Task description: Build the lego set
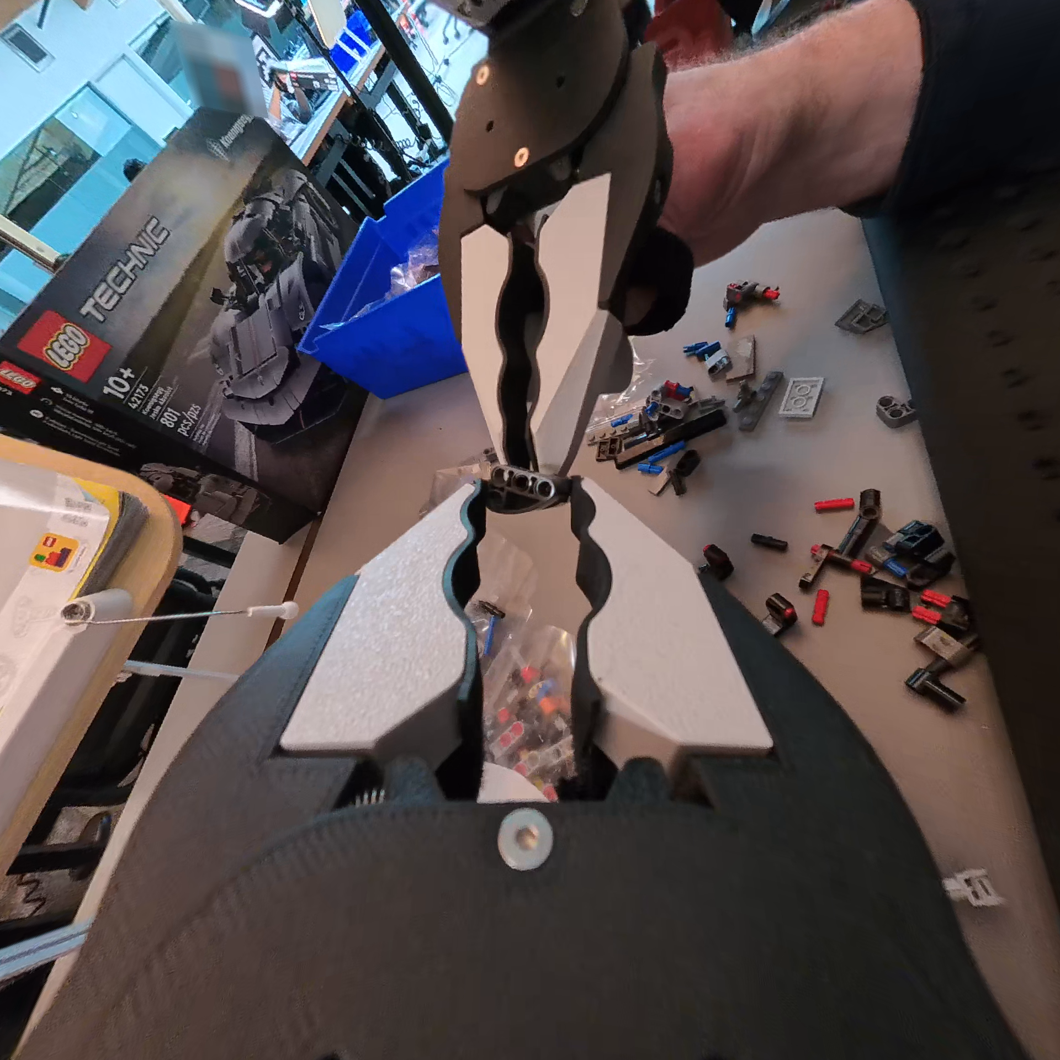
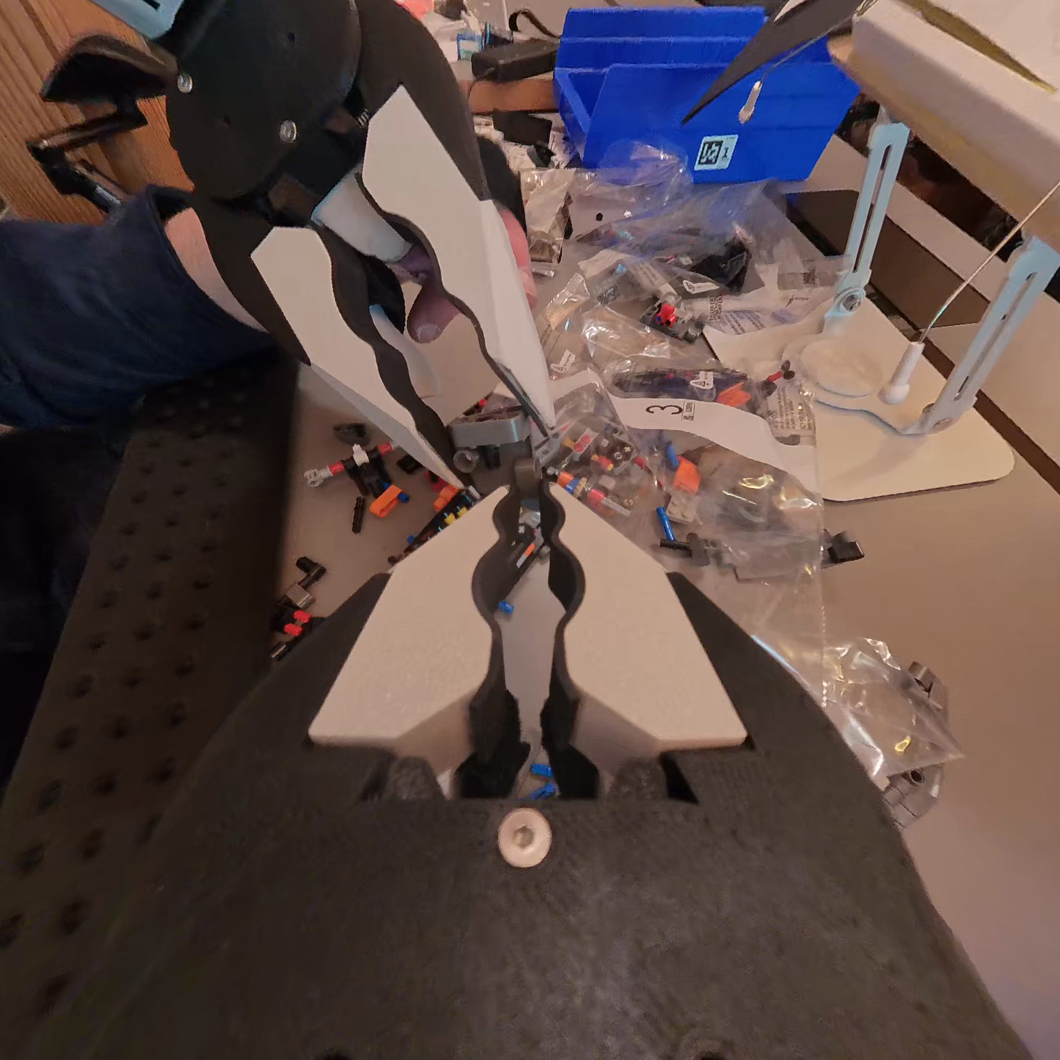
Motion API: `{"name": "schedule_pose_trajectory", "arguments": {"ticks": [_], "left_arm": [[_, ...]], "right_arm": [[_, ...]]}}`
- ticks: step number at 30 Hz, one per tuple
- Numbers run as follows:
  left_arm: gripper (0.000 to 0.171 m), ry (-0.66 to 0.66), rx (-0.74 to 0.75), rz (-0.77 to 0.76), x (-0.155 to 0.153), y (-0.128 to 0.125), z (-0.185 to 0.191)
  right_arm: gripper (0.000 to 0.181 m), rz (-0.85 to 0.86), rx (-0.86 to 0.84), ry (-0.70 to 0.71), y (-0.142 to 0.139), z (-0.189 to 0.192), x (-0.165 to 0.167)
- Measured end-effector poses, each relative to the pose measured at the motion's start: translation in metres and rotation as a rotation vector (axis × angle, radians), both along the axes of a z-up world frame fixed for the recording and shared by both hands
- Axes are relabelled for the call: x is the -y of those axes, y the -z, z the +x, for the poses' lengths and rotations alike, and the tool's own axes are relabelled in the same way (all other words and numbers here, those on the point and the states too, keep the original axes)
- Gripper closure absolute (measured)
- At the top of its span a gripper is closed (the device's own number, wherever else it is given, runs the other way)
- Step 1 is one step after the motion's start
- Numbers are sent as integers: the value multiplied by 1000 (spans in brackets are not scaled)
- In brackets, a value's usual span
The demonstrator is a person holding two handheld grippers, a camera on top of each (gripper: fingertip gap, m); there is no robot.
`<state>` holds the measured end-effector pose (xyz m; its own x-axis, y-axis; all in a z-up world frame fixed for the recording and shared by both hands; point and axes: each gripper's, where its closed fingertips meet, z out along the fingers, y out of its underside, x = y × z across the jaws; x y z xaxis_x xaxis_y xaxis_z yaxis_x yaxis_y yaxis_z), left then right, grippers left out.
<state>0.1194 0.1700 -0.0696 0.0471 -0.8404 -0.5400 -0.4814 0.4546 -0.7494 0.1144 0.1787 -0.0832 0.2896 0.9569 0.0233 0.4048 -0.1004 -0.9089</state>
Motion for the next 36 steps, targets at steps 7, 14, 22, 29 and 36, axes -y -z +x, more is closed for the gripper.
{"name": "schedule_pose_trajectory", "arguments": {"ticks": [7,14,22,29,36], "left_arm": [[145,-2,20,-15,-2,-1,-1],[143,-152,-29,-51,-30,6,-18],[145,-235,-44,-104,-44,14,-24],[136,-225,-42,-226,-43,25,-17],[137,-212,-31,-262,-42,26,-15]], "right_arm": [[179,56,7,16,-6,3,-1],[178,4,87,130,9,22,-22],[178,222,438,301,36,38,-51],[178,441,467,291,16,20,-42],[178,599,526,284,8,14,-38]]}}
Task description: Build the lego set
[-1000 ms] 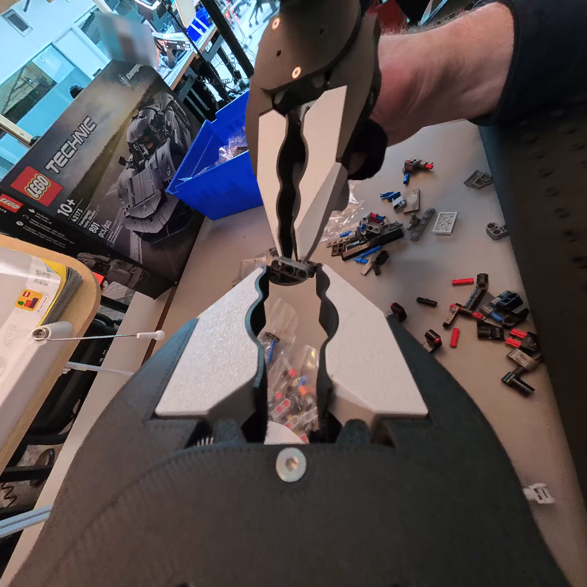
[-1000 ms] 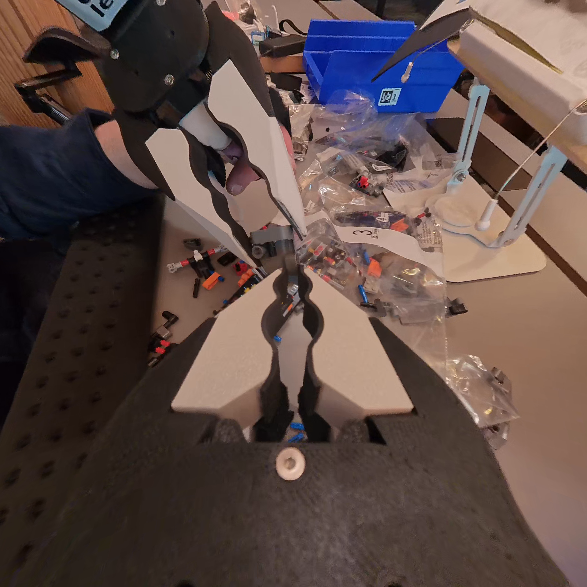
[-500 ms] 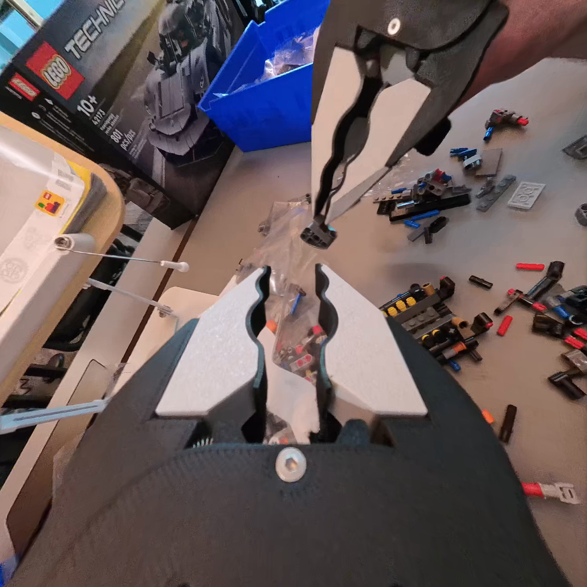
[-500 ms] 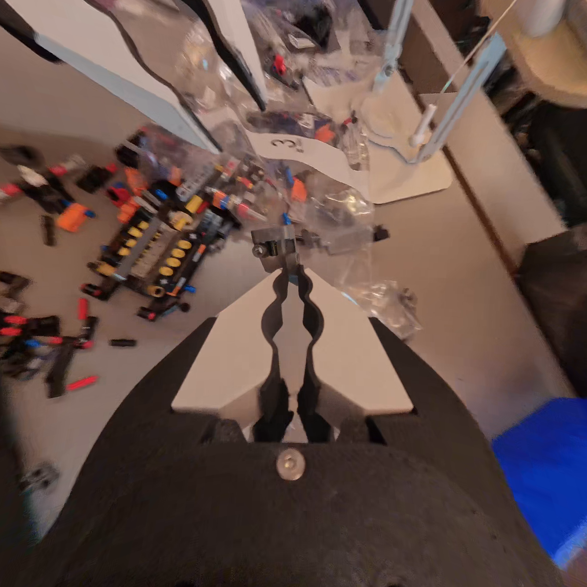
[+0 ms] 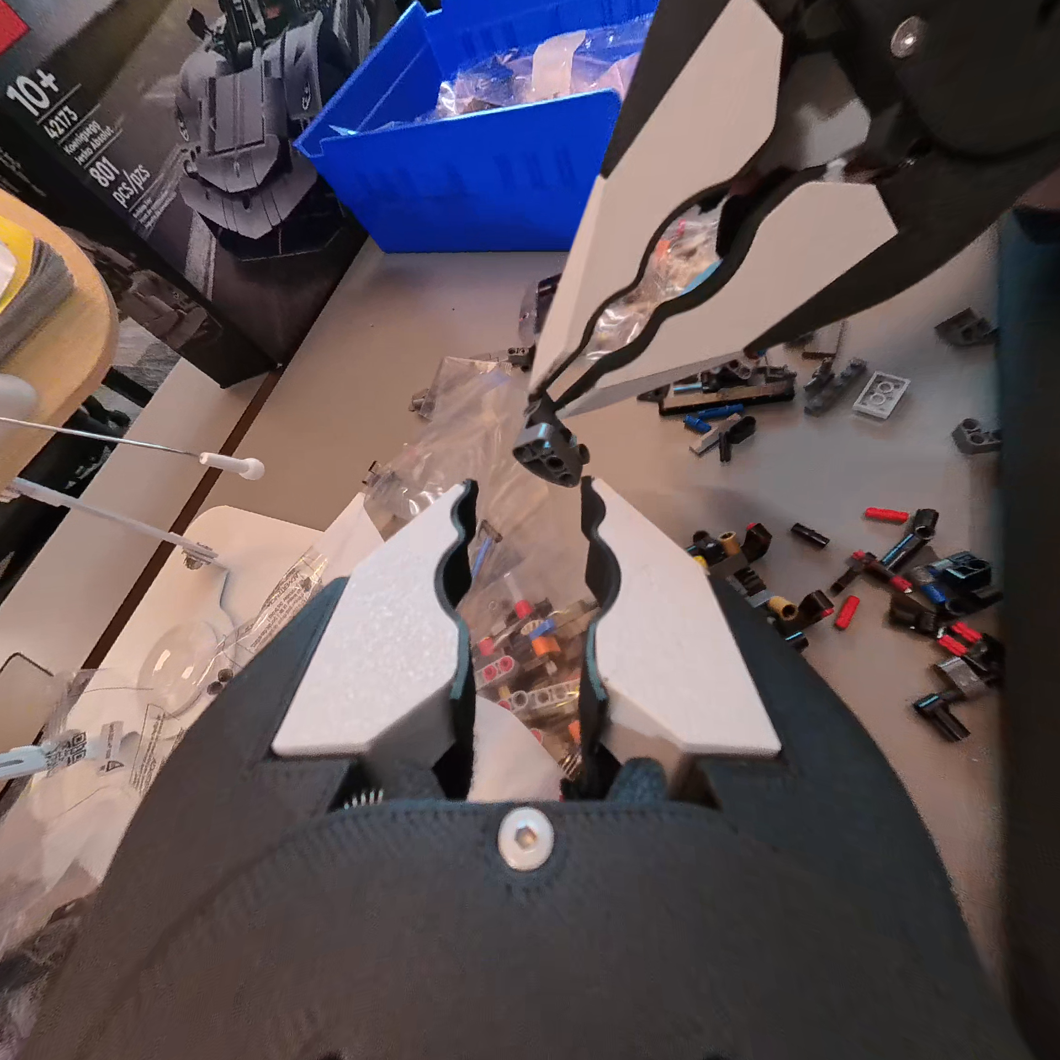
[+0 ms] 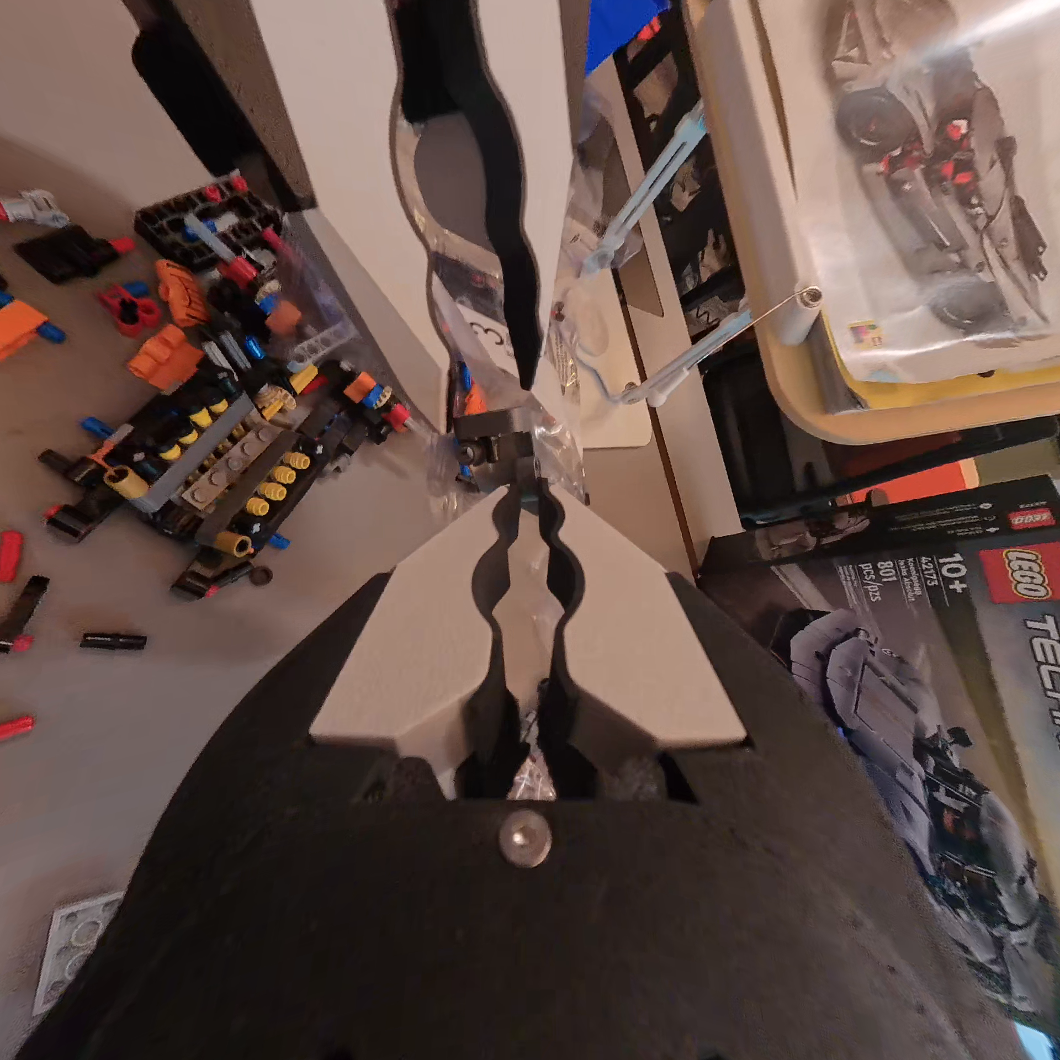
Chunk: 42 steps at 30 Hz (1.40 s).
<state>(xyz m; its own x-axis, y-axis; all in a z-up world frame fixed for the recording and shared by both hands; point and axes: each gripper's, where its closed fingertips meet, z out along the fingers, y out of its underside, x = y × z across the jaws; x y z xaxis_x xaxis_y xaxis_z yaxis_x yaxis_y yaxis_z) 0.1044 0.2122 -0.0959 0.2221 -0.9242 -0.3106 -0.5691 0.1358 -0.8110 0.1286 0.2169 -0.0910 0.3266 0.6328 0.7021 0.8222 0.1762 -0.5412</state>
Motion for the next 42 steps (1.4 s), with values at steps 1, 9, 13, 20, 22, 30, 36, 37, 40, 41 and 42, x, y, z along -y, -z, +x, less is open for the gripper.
{"name": "schedule_pose_trajectory", "arguments": {"ticks": [1,9,13,20,22,30,36,37,40,41,42], "left_arm": [[136,-7,-3,-2,-1,0,-1],[142,-87,1,13,-15,-6,-11],[142,-110,-15,16,-19,-2,-12],[144,-139,-1,12,-23,-5,-18],[144,-150,-1,12,-24,-6,-20],[122,-106,-144,11,-16,18,-20],[110,-82,-278,46,-13,39,-23],[110,-78,-281,48,-11,39,-23],[110,-74,-316,49,-10,42,-30],[113,-78,-346,40,-10,47,-34],[123,-85,-379,43,-12,52,-37]], "right_arm": [[178,-9,14,2,3,0,0],[178,-355,50,94,59,18,-14],[177,-303,4,183,55,17,-43],[162,-341,-32,186,51,18,-47],[166,-382,-64,164,46,25,-40],[157,-505,-152,117,46,49,-25],[161,-501,-51,113,62,44,-22],[161,-497,-52,103,62,43,-22],[162,-491,-61,100,60,43,-21],[161,-486,-66,100,58,43,-21],[162,-482,-74,103,57,44,-22]]}}
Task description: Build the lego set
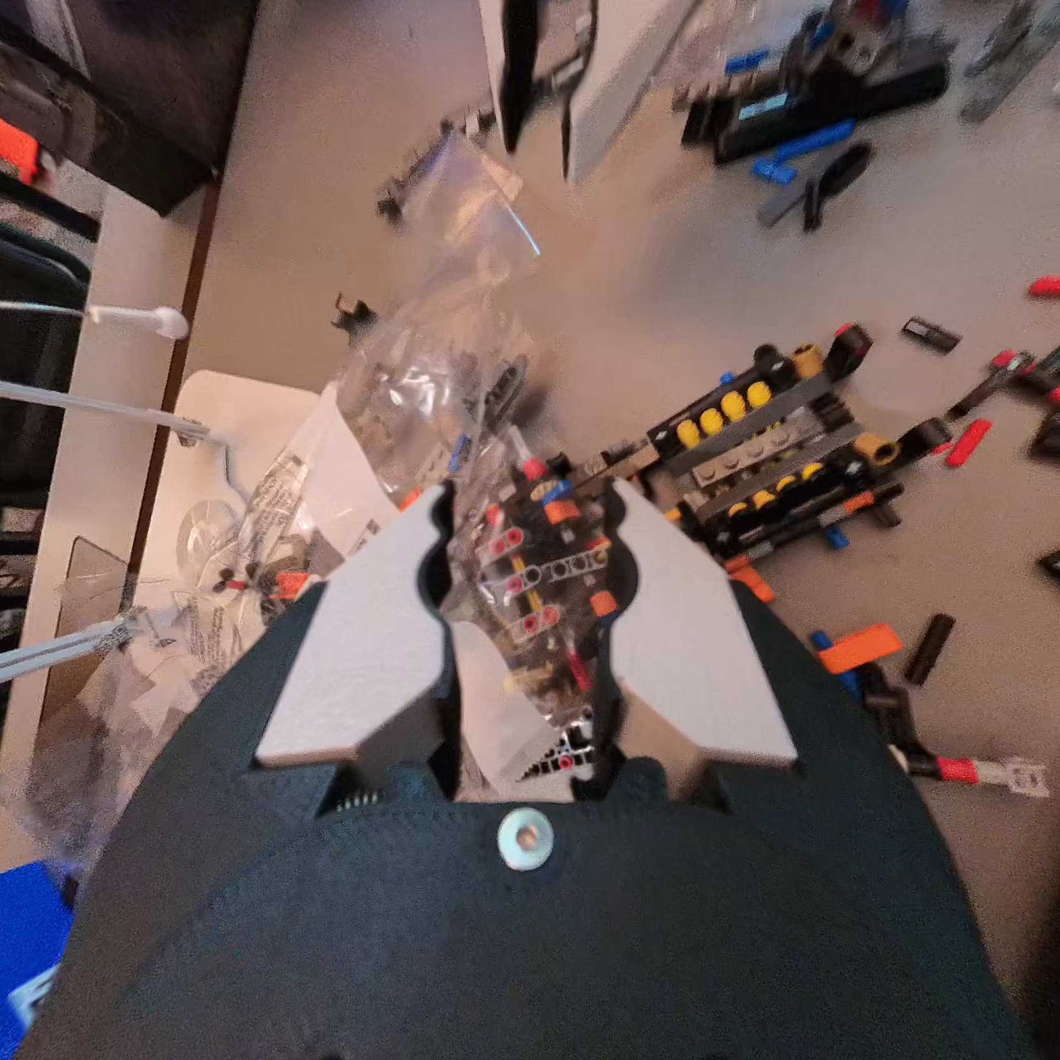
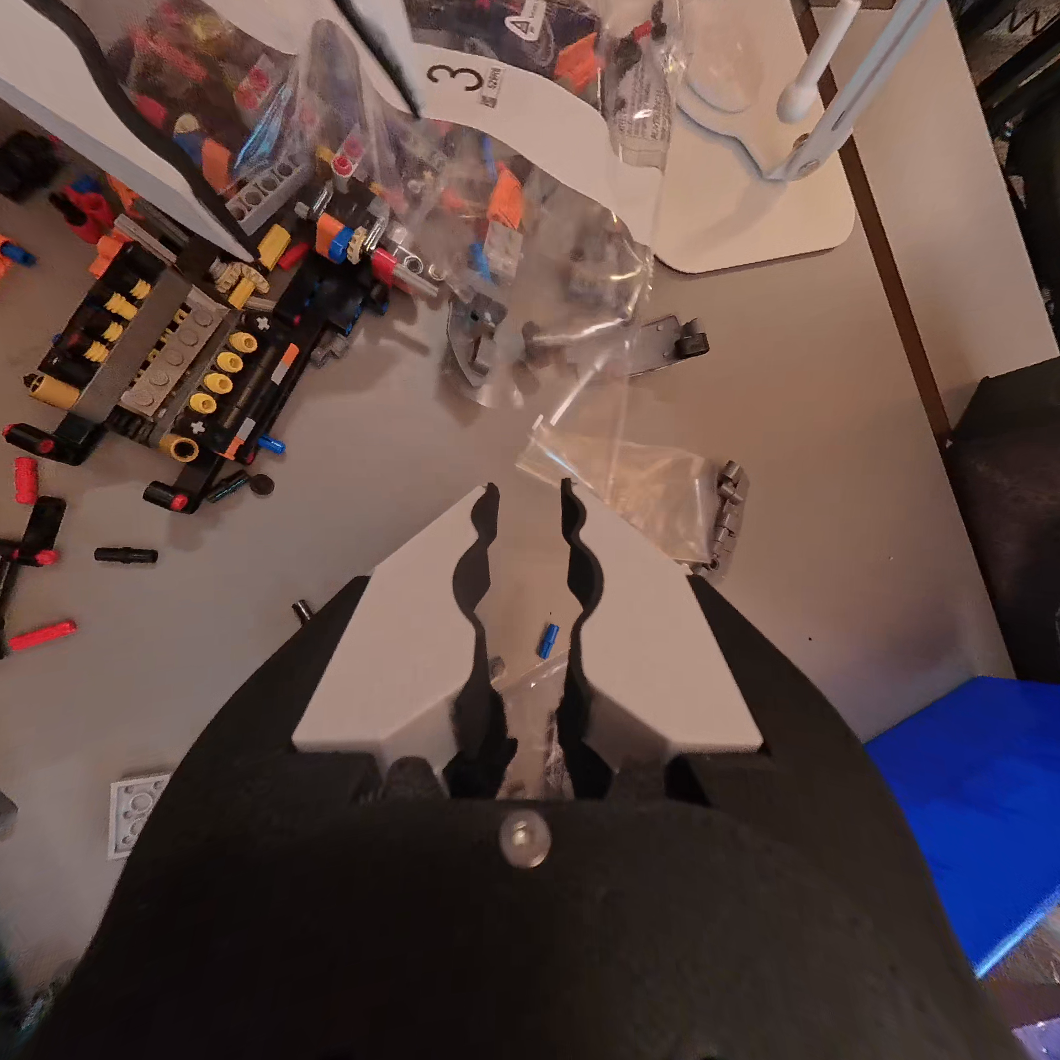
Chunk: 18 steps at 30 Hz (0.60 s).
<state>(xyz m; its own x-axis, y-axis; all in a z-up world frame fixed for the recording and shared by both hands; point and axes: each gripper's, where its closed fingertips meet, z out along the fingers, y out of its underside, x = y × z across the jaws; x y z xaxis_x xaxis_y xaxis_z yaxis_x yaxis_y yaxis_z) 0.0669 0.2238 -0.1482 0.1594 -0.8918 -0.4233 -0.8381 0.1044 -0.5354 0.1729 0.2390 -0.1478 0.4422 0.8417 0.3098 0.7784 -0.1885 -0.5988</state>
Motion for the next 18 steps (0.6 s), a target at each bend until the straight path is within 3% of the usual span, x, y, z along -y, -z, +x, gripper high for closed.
{"name": "schedule_pose_trajectory", "arguments": {"ticks": [4,12,18], "left_arm": [[170,-26,-26,18,-6,1,-5],[171,-118,284,12,-18,-52,-7],[171,-165,759,-49,-25,-125,-28]], "right_arm": [[164,25,-45,69,-10,11,-10],[160,22,-180,203,-23,34,-28],[159,40,-186,229,-24,35,-33]]}}
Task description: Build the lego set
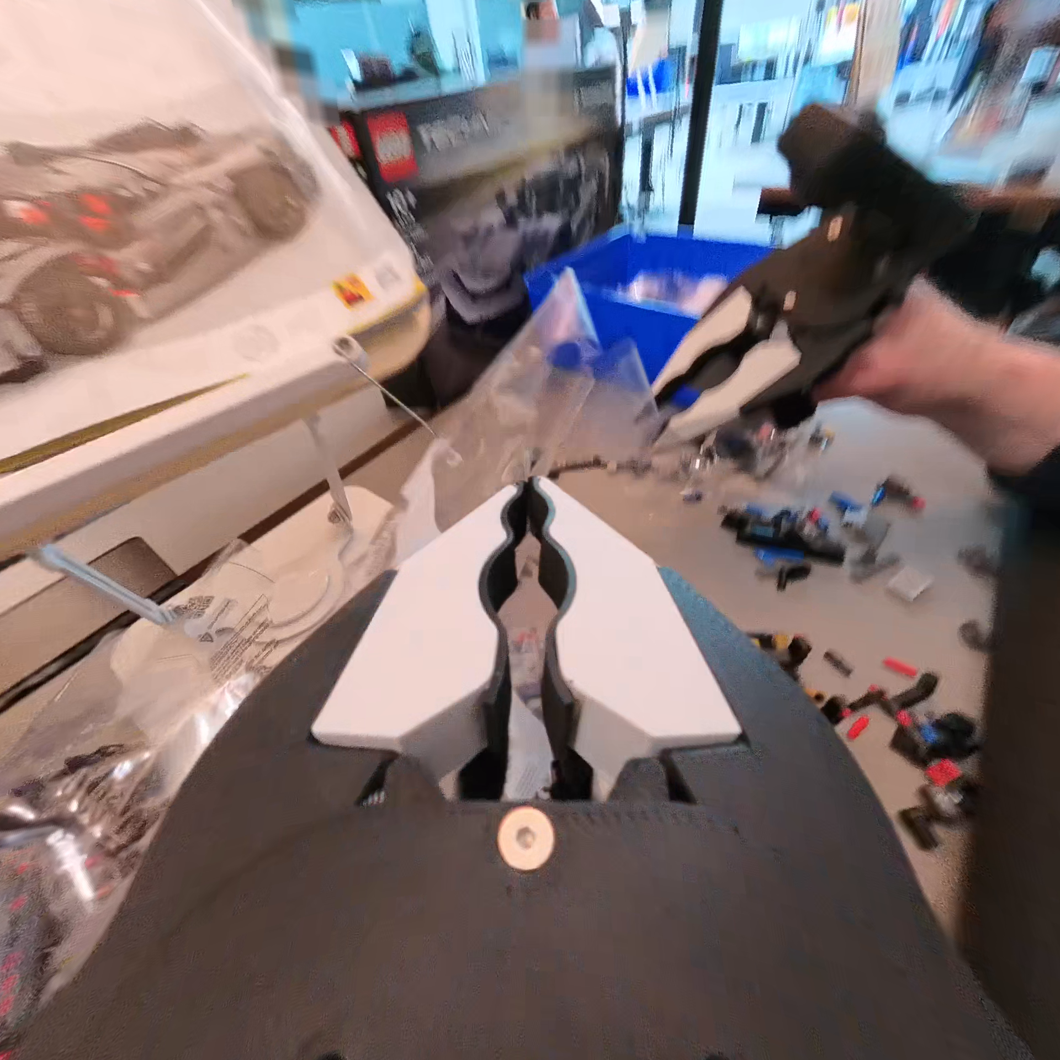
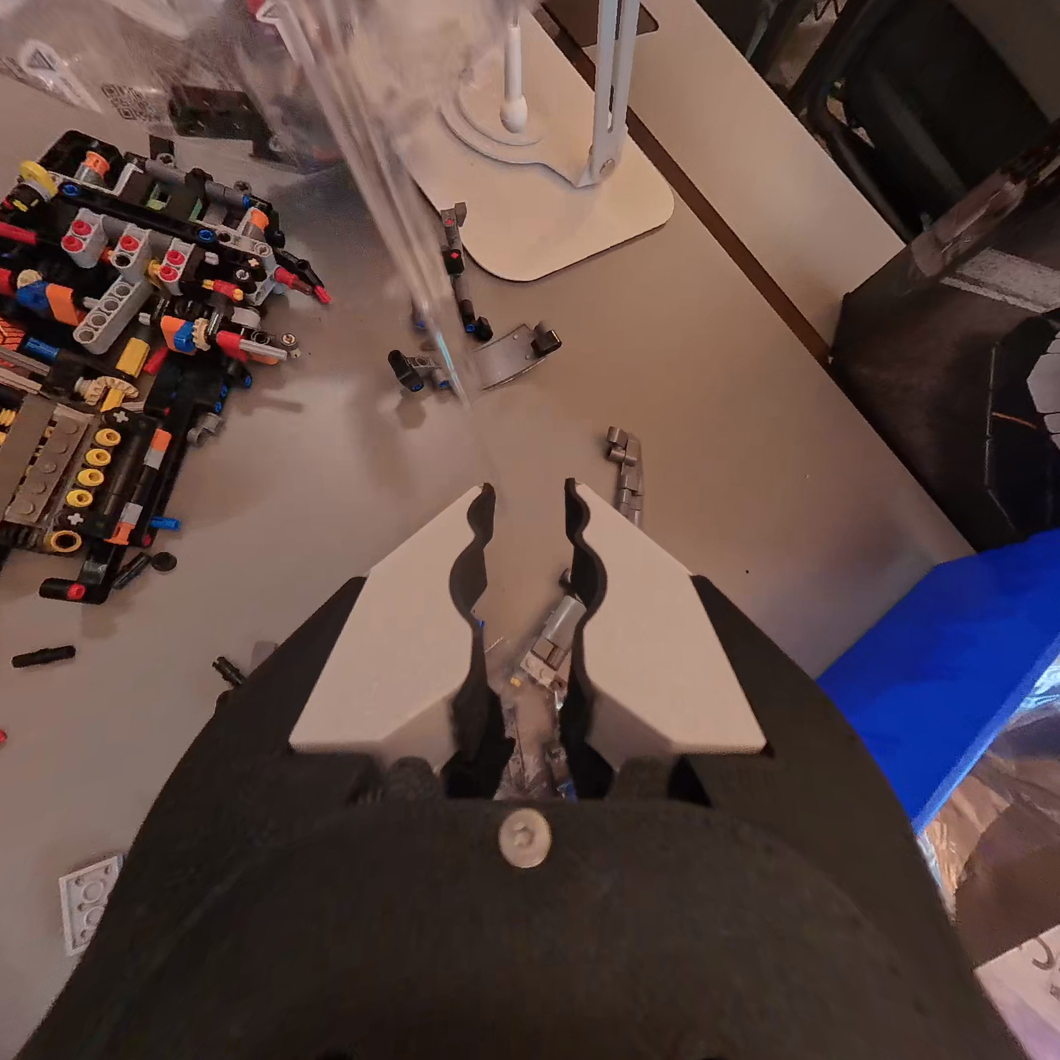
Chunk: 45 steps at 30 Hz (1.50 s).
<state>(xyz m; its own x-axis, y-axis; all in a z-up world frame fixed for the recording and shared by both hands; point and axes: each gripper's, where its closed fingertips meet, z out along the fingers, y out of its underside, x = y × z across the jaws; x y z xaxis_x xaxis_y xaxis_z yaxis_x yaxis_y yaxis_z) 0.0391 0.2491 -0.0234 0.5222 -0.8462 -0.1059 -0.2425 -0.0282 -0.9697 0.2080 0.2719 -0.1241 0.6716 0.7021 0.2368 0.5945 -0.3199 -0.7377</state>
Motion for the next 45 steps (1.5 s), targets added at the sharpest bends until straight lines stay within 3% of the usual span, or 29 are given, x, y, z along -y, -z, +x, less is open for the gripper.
{"name": "schedule_pose_trajectory", "arguments": {"ticks": [4,13,20,25,28,33,38,45], "left_arm": [[171,-26,124,-54,-9,-10,-20],[171,-24,83,-45,-8,-5,-12],[171,-23,44,-30,-6,0,-3],[171,-23,19,-35,-6,6,-1],[171,-31,-14,-38,-7,11,-2],[171,-21,-40,-52,-6,17,-1],[171,-2,-109,-80,-4,31,2],[157,76,-173,-84,10,41,16]], "right_arm": [[160,-7,0,0,2,-1,-1],[156,-17,-15,-43,5,-21,-3],[142,-96,121,-140,42,-68,-17],[147,-112,214,-166,59,-86,-30],[163,-127,226,-174,67,-87,-33],[175,-123,256,-204,54,-76,-20],[175,-99,174,-187,22,-52,-10],[175,228,29,-97,-55,-29,-17]]}}
